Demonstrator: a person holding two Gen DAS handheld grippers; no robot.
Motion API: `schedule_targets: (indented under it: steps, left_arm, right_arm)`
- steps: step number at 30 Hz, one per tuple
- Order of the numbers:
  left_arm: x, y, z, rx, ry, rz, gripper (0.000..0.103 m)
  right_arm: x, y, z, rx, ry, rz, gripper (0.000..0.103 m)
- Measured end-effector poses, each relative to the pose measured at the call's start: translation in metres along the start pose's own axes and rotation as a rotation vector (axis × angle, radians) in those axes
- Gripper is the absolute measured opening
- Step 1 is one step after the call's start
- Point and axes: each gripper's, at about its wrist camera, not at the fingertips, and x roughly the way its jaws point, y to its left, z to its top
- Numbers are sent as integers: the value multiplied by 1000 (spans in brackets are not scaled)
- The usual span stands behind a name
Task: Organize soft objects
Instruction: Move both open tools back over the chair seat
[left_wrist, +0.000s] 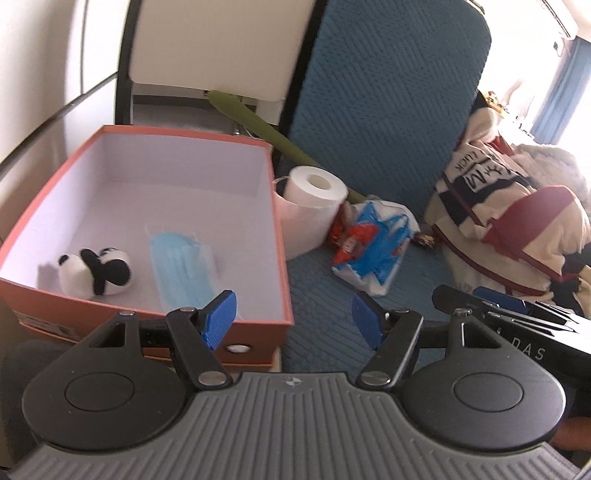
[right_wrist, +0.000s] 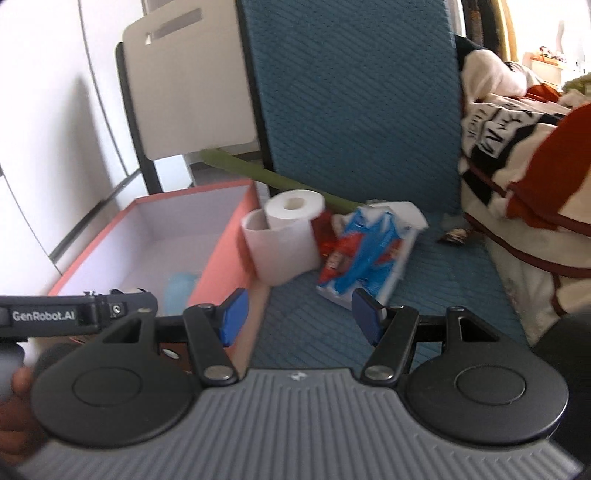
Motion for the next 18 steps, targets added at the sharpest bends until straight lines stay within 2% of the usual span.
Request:
schedule_targets:
  steps: [18]
  left_arm:
    - [20, -61, -13, 78, 34, -81, 74]
  right_arm:
    - [-30, -60, -21, 46, -12, -112, 65]
